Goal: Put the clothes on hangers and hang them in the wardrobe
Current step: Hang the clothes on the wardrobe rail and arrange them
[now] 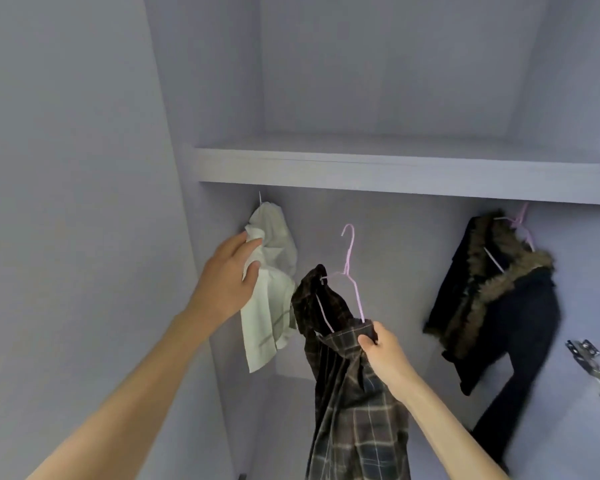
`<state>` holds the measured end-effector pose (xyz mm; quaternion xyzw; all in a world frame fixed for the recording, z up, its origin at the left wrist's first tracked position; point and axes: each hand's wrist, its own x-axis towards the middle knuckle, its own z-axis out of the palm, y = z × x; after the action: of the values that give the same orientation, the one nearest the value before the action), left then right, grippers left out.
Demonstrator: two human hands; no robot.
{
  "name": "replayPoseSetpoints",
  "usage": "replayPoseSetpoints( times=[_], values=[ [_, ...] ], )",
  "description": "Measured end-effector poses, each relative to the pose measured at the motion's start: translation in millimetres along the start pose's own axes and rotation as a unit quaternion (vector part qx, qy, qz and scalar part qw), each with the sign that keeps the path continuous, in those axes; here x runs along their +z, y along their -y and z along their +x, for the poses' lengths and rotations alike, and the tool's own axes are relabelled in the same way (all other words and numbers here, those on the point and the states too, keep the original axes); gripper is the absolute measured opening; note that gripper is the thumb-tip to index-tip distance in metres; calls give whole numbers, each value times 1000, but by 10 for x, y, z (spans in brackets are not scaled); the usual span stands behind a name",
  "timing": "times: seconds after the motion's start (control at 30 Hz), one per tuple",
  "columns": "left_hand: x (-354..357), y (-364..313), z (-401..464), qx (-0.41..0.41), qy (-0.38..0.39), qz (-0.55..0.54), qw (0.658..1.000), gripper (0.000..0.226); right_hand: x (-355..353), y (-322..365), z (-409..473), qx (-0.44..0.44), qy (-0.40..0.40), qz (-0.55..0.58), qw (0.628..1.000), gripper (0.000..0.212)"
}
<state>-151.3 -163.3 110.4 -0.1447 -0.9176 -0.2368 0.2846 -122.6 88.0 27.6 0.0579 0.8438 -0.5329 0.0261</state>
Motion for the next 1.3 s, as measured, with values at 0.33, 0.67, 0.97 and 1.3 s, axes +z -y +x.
replayPoseSetpoints(
  times=[0.33, 0.67, 0.97, 1.3],
  values=[
    [57, 376, 1285, 44, -67, 141, 987, 51, 442, 464, 1228, -117, -20, -5, 993, 22],
    [-24, 706, 1626, 133, -132, 212, 959, 46, 830, 900, 2081, -176, -46, -10, 983, 26],
    [20, 677, 1607, 127, -167, 156, 965, 44, 1148, 1089, 2369, -142, -64, -52, 986, 29],
    [45, 612, 1607, 104, -156, 130, 974, 44, 1599, 1270, 2259, -162, -8, -158, 974, 36]
  ],
)
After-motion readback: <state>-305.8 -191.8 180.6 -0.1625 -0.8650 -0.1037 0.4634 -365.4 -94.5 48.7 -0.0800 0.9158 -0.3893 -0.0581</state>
